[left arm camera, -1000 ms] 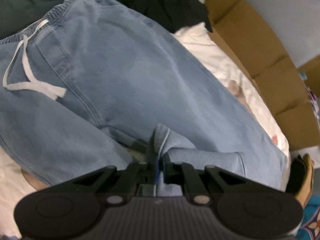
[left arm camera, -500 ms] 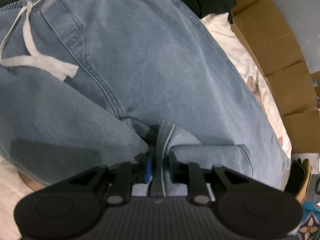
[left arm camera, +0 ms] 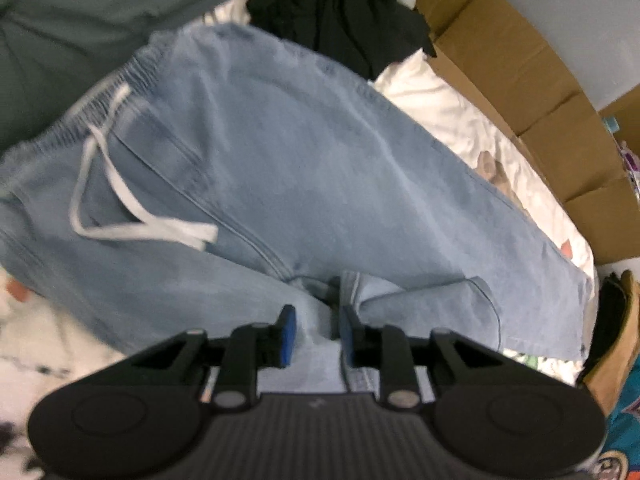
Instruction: Fold clothes
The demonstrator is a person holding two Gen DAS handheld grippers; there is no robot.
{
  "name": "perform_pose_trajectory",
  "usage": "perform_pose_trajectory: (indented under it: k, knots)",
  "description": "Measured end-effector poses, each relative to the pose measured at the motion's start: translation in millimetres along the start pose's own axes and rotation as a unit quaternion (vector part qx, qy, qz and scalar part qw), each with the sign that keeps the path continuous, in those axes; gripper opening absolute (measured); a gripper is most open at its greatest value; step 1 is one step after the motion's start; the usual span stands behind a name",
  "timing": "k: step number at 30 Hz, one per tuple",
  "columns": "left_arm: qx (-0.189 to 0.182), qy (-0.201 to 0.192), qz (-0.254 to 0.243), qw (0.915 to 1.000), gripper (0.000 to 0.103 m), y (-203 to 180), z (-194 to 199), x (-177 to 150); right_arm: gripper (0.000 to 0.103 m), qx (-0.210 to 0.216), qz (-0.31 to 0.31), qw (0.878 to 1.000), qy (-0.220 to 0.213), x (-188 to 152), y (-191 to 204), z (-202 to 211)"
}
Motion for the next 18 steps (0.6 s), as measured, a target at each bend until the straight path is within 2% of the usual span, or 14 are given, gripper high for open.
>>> perform_pose_trajectory:
  k: [3,5,9,14,18]
  knots:
    - [0.008,0.000,-0.019,0.9998,0.029,-5,24,1,0.036,0.013,-0.021,1.000,-0.001,0,-1,15]
    - [0.017,0.000,-0.049,0.9986,0.031,-18,34,2,0.036,0.024,-0.025,0.999,-0.001,-1,2,22]
    - [0.011,0.002,-0.088,0.9961,0.033,-38,46,-4,0.035,0.051,-0.013,0.999,0.007,-3,13,29]
    - [0.014,0.008,-0.120,0.9927,0.034,-58,52,-11,0.035,0.048,-0.013,0.999,0.011,-3,12,20]
    - [0.016,0.002,-0.127,0.9918,0.034,-64,51,-8,0.035,0.043,0.002,0.999,0.017,-3,12,3]
Point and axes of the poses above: each gripper's, at about its wrist camera, not at the fingertips, and z roughly against the way its jaws point, y to its left, x to its top, the point moved 5 cm from there along -z, roughly the way its jaws point
